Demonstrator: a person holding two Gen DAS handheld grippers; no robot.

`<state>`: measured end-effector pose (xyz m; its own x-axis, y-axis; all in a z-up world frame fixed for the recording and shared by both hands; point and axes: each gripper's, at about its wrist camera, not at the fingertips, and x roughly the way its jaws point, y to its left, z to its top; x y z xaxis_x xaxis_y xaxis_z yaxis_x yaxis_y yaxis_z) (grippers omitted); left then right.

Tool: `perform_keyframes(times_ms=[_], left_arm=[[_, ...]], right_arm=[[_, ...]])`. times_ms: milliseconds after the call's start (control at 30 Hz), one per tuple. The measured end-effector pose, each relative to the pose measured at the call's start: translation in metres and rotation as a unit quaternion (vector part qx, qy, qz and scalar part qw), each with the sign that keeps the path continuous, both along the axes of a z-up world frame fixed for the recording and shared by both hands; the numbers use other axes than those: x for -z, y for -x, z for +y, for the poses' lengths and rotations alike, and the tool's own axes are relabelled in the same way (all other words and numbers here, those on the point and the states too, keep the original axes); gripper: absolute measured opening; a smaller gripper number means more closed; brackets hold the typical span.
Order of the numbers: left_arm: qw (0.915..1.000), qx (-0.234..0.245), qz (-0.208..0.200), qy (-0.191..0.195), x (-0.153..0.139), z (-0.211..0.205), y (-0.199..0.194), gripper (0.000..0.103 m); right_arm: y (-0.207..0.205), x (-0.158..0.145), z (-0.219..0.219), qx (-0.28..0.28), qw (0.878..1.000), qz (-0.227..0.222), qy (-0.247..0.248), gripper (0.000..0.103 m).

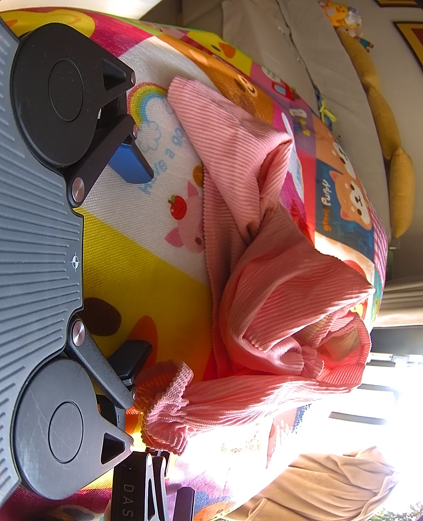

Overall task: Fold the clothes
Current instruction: 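Move both grippers toward the crumpled pink dress on the quilt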

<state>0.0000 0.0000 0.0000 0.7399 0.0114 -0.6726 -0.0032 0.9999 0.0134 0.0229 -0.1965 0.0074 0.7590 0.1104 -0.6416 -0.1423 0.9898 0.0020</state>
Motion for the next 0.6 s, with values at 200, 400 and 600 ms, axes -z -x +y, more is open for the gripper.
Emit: perform_keyframes(times_ms=[200,400,600], left_arm=[[1.0,0.0,0.0,0.001,-0.0002,-0.0001,-0.0001,0.103],[1.0,0.0,0.0,0.001,-0.0005,-0.0003,-0.0003,0.103],[1.0,0.0,0.0,0.001,0.0,0.0002,-0.0003,0.103]], right_arm=[[-0.0002,0.0001,-0.0006,0.0,1.0,0.0,-0.001,0.103],[-0.0004,0.0,0.0,0.0,1.0,0.001,0.0,0.103],[0.0004,-0.0002,0.0007,0.0,1.0,0.0,0.004,0.103]])
